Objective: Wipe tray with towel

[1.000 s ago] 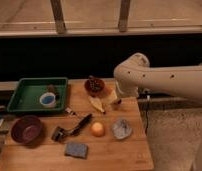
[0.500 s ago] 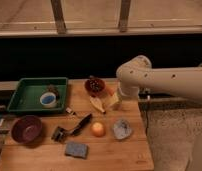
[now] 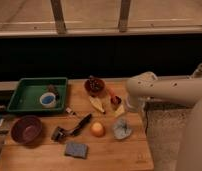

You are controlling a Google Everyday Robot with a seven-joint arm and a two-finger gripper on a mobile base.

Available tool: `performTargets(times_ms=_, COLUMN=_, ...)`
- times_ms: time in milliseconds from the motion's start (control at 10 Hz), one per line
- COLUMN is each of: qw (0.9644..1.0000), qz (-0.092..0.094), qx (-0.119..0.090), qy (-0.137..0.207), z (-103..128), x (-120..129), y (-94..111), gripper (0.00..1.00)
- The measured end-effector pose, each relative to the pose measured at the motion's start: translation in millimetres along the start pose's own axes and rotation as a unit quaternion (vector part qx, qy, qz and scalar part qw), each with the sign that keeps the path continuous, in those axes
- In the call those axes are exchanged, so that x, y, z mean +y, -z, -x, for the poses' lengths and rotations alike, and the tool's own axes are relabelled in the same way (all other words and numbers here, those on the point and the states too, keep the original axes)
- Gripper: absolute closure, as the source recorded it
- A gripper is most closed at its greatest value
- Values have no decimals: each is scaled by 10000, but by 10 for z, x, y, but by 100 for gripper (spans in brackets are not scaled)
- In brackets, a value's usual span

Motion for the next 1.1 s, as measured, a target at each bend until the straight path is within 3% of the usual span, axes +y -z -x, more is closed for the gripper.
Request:
performTargets(times_ms=300, qw=10000, qz=6, qx=-5, qy=48, z=11, x=28, y=25, gripper=20)
performTargets(times_ms=500, qw=9997, qz=118, qx=214, qy=88, z=33, x=134, y=-102, gripper=20)
performTargets(times_ms=800, qw=9971, qz=201, qx=734, qy=-26, z=-99, x=99, y=-644, gripper=20)
performTargets(times_ms=1100, qw=9923, qz=273, qx=1188, qy=-239, z=-250, x=14, y=-1107, gripper=21)
